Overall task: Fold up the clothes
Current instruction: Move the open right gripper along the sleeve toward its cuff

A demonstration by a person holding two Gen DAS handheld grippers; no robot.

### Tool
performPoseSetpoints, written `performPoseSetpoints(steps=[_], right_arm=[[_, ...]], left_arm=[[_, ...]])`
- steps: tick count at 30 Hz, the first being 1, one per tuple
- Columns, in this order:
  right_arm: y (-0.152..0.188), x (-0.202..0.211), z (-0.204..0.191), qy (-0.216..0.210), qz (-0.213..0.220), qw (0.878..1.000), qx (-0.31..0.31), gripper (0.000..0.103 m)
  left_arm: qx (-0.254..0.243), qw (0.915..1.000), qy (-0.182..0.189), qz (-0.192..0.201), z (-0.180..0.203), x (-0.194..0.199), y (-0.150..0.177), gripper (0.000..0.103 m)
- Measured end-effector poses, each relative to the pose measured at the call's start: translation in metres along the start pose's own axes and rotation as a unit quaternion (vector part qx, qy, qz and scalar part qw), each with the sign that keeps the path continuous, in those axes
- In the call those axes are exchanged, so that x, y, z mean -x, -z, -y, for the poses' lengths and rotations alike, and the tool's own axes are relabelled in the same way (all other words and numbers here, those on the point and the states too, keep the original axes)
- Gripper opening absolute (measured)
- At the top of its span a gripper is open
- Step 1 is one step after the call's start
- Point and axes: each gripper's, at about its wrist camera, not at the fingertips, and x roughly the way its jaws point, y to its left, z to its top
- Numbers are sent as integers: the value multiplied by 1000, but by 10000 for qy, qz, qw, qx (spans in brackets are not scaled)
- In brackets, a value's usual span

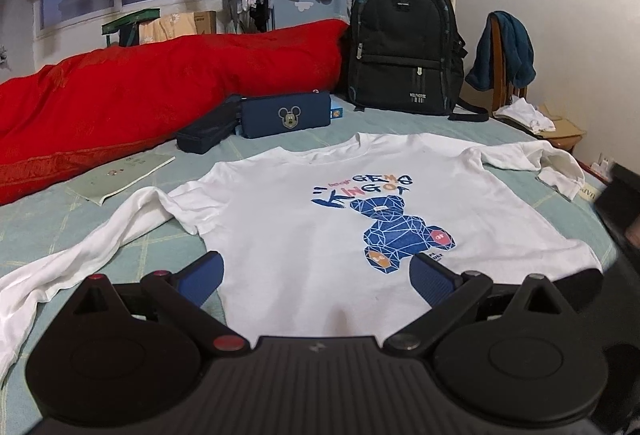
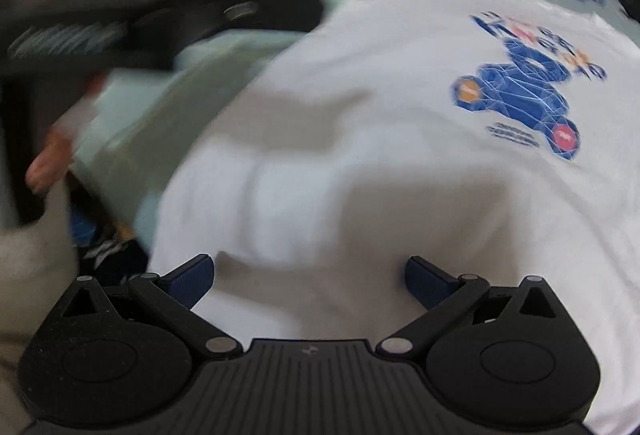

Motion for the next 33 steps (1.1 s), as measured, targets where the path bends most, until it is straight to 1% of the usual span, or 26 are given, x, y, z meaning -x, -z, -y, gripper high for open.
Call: performPoseSetpoints(steps=[2, 3, 5, 6, 7, 8, 9, 10, 11, 12, 14, 15, 16, 18, 19, 21, 23, 25, 27, 29, 30, 32, 33], right_arm=[[1, 7, -5, -143, 27, 9997, 172, 103], [0, 11, -6, -148, 73, 9996, 236, 103], [-8, 19, 1, 322, 362, 9986, 204, 103], [-11, 19, 8, 745, 449, 9961, 126, 103], [-12, 17, 17, 1079, 408, 9933, -41, 103], [-11, 13, 28, 1252, 264, 9913, -296, 103], [-8, 7, 42, 1336, 33, 9890, -631, 103], [-1, 5, 50, 1356, -105, 9870, -858, 103], [6, 7, 52, 1311, -110, 9870, -918, 103], [12, 11, 49, 1220, -113, 9888, -853, 103], [19, 19, 42, 913, -316, 9926, -741, 103], [22, 26, 39, 821, -309, 9939, -661, 103], [24, 32, 38, 883, -218, 9940, -604, 103], [28, 47, 41, 1266, 120, 9900, -609, 103], [33, 52, 49, 1400, 209, 9870, -766, 103], [42, 52, 72, 1485, 138, 9803, -1296, 103], [57, 50, 88, 1471, -37, 9754, -1639, 103], [71, 55, 91, 1362, -103, 9786, -1540, 103], [75, 67, 87, 1197, -139, 9826, -1416, 103], [80, 85, 90, 1151, 123, 9835, -1389, 103], [82, 96, 94, 1146, 344, 9828, -1407, 103], [84, 105, 112, 1053, 687, 9787, -1623, 103], [85, 103, 124, 977, 763, 9754, -1822, 103]], left_arm=[[52, 10000, 19, -4, -2, -1, 0, 99], [61, 10000, 24, -14, -2, -1, 0, 99], [32, 10000, 18, -38, -2, -2, 0, 99], [8, 10000, 26, -41, -1, -2, 1, 99], [-9, 10000, 40, -40, 0, -1, 1, 99], [-23, 10000, 53, -36, 0, -1, 2, 99], [-32, 10000, 53, -34, 1, -1, 2, 99], [-41, 10000, 55, -36, 2, -1, 1, 99], [-50, 10000, 59, -39, 3, -2, 1, 99], [-74, 9999, 66, -53, 4, -3, 1, 99], [-128, 9999, 81, -84, 9, -5, 1, 99], [-155, 9998, 88, -100, 11, -7, 0, 99], [-201, 9997, 101, -119, 14, -8, 0, 99], [-328, 9992, 151, -156, 23, -11, 0, 99], [-386, 9990, 168, -174, 27, -12, 0, 99], [-500, 9983, 196, -211, 35, -16, -1, 99], [-583, 9979, 188, -208, 42, -19, -1, 99], [-607, 9977, 218, -196, 48, -22, -2, 99], [-612, 9976, 268, -178, 54, -25, -2, 99], [-671, 9968, 379, -203, 62, -28, -2, 99], [-693, 9965, 412, -239, 66, -30, -2, 99], [-730, 9958, 429, -339, 75, -35, -1, 99], [-749, 9955, 415, -404, 80, -38, 0, 99]])
